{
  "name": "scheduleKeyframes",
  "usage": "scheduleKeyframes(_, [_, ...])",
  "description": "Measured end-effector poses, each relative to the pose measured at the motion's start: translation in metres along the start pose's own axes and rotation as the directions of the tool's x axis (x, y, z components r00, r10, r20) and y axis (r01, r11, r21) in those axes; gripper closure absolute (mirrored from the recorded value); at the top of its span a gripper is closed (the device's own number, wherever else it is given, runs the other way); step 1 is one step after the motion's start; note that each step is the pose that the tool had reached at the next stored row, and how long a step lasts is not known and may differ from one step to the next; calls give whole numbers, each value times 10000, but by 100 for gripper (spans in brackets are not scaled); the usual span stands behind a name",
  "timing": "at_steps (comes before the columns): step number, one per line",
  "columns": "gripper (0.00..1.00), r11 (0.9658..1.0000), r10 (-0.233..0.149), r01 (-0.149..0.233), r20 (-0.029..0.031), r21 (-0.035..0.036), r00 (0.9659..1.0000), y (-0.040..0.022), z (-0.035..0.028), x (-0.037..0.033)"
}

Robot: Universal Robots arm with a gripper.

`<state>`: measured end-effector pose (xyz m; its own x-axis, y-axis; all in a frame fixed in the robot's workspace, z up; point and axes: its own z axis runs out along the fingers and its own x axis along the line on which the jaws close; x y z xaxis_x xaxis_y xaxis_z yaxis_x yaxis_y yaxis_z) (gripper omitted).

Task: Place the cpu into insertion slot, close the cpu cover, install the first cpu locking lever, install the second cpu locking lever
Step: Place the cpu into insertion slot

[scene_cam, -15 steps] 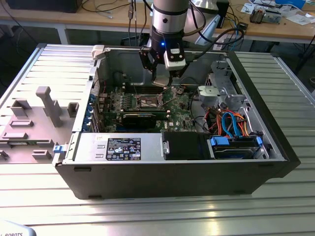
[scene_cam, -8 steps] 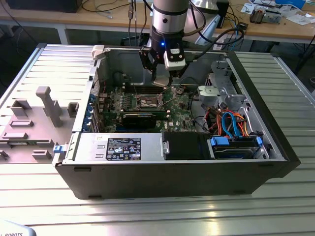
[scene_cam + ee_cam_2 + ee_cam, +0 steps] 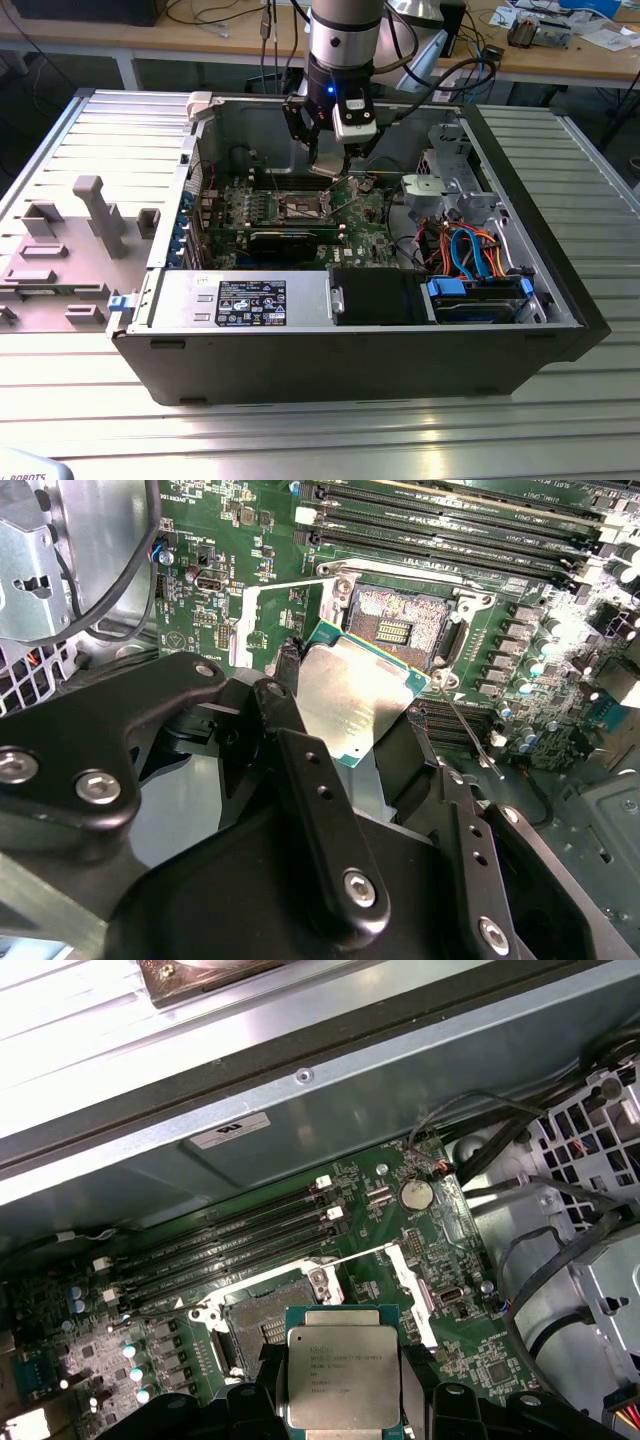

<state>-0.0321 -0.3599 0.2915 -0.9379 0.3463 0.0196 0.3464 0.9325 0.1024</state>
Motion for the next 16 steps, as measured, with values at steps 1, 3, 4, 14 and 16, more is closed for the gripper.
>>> scheduleKeyframes(1, [46, 10000, 15, -15, 1, -1, 10000, 0, 1, 0])
scheduleKeyframes(3, [46, 10000, 35, -35, 3, 0, 10000, 0, 1, 0])
scheduleKeyframes(4, [46, 10000, 42, -42, 4, -1, 10000, 0, 2, 0])
scheduleKeyframes(14, [46, 9999, 107, -107, 11, -2, 9999, -1, 5, 0])
scheduleKeyframes(16, [46, 9999, 118, -118, 12, -2, 9999, -1, 6, 0])
